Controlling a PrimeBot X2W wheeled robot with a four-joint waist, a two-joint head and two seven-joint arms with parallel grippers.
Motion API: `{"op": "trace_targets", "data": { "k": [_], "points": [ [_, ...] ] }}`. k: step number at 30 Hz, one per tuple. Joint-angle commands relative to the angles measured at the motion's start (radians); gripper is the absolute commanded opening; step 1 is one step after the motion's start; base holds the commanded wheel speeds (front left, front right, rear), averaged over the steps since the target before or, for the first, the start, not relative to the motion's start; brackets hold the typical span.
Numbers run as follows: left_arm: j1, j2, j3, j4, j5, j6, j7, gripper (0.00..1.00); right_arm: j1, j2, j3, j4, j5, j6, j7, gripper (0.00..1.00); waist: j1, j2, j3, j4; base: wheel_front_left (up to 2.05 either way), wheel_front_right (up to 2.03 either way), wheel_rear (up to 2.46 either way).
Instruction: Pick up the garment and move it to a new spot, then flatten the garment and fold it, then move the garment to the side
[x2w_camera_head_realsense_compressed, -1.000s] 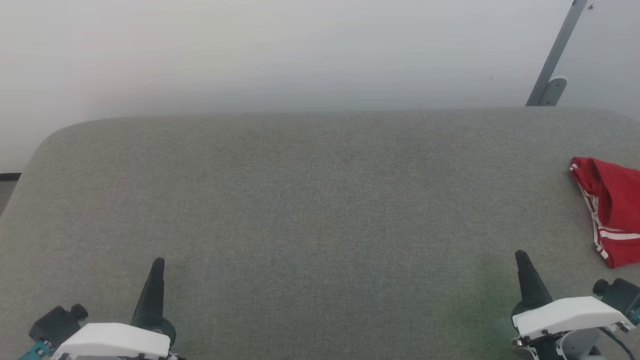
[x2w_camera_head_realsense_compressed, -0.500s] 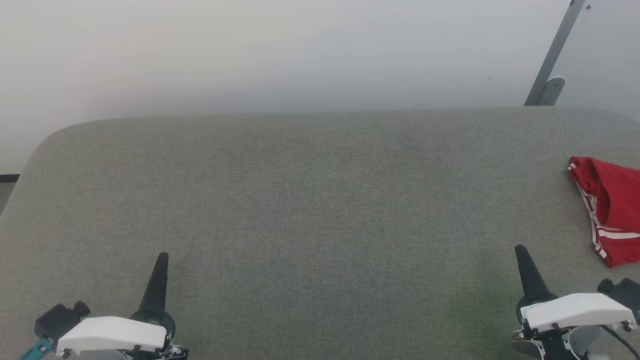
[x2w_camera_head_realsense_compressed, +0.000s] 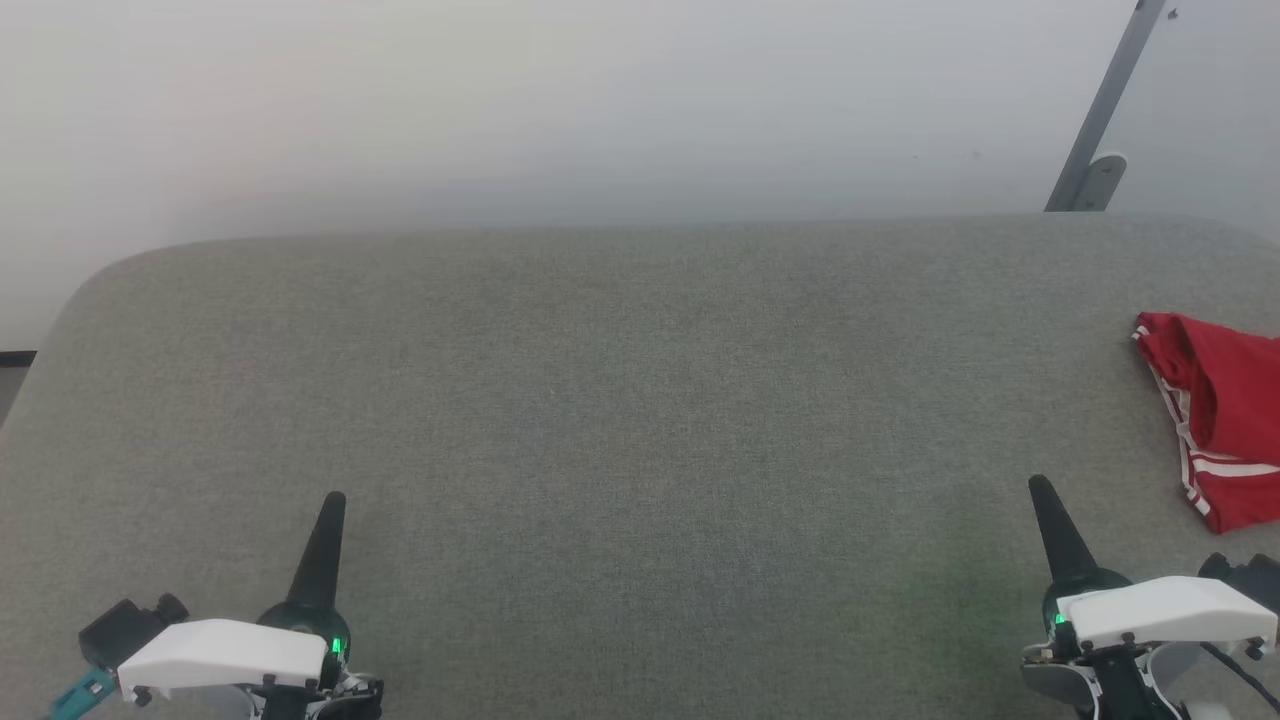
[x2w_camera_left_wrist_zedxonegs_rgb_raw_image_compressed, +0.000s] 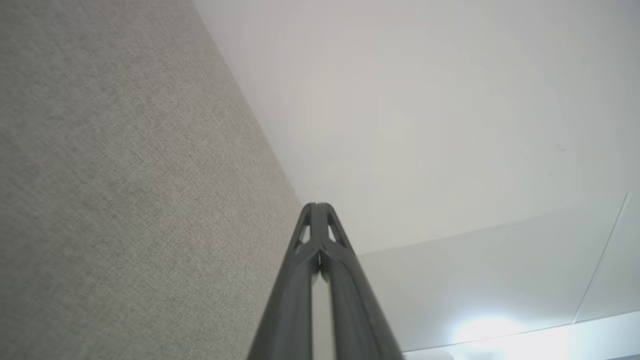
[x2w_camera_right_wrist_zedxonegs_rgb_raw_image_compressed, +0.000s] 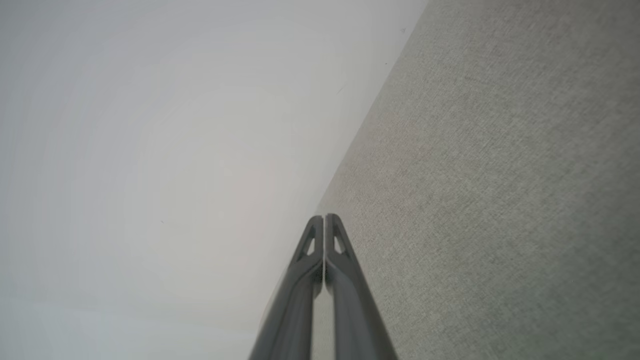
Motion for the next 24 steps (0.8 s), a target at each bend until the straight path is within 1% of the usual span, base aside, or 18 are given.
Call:
{"op": "trace_targets", "data": {
  "k": [1,24],
  "points": [
    [-0.024,0.0,0.007,-0.004,-0.025,-0.002,0.008,0.0,-0.014,0.002,-0.002,-0.014,0.025,-0.001,0.008,0.0,0.0,0.0,0.0,0.0,0.0,0.0,0.0],
    [-0.057,-0.027,0.021,0.016,-0.17,-0.003,0.06,0.0,-0.024,0.007,-0.008,-0.034,0.229,-0.001,0.057,0.0,0.0,0.0,-0.002,-0.006,0.0,0.0,0.0]
  ]
}}
